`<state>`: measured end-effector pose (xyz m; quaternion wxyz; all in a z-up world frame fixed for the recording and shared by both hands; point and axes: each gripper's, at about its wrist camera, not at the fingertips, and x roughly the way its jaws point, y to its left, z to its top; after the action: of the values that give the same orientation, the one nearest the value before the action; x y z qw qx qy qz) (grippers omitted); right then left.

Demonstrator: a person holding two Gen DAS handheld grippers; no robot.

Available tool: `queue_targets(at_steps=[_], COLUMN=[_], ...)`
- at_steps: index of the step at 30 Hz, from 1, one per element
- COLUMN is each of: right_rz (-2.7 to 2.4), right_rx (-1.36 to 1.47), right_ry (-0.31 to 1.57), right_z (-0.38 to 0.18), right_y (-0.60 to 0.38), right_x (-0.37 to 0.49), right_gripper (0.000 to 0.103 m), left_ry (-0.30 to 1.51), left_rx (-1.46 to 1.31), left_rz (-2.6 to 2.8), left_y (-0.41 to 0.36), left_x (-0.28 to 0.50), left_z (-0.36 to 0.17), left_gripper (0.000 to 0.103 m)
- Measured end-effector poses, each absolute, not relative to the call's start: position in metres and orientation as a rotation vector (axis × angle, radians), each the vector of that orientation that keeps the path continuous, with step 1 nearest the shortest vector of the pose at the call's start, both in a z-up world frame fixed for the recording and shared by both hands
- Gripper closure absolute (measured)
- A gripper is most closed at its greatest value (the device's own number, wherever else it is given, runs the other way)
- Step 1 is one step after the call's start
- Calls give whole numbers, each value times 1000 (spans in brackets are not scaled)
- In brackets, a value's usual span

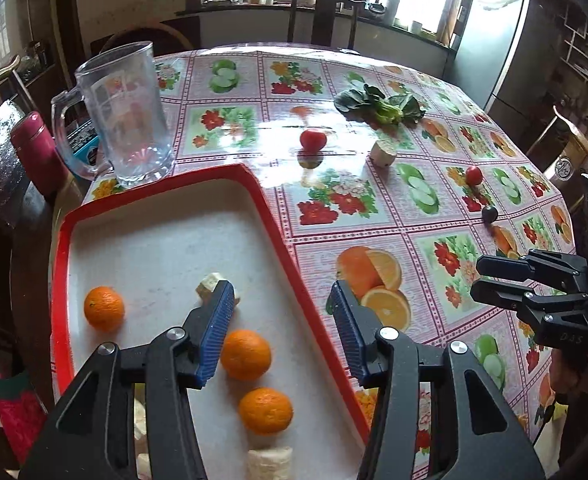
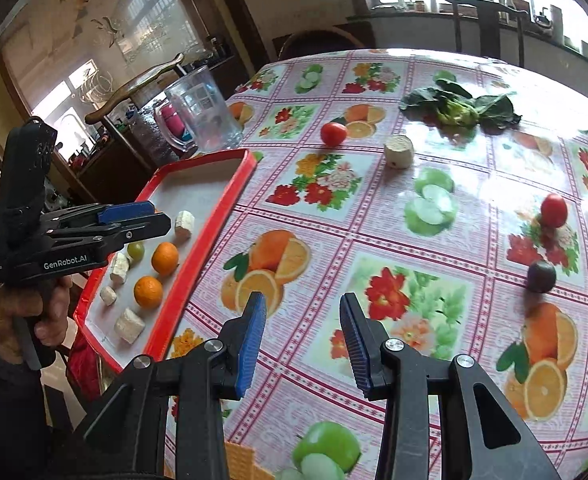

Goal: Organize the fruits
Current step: 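Move both grippers back over the tablecloth toward a tomato and cream piece, then grasp a red tomato with the left gripper while the right grasps a round cream piece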

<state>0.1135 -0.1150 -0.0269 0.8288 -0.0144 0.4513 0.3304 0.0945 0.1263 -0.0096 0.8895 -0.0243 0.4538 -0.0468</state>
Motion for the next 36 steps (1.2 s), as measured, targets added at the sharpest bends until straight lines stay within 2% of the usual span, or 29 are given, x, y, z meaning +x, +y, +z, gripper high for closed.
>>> queue_targets(at_steps=[18, 27, 36], right_rz=[523, 588, 557], right_rx=[79, 37, -66], right_ry=[960, 920, 941], right_z=[-32, -29, -56], right_y=[-207, -142, -81], right_x=[155, 206, 270], right_gripper=[62, 62, 62], left_ry=[958, 985, 1036], left_rx=[6, 32, 41], left_rz=[-161, -88, -67], left_y=[75, 80, 80], left_x=[138, 208, 280], left_z=[-8, -22, -45], left_gripper=[52, 52, 52])
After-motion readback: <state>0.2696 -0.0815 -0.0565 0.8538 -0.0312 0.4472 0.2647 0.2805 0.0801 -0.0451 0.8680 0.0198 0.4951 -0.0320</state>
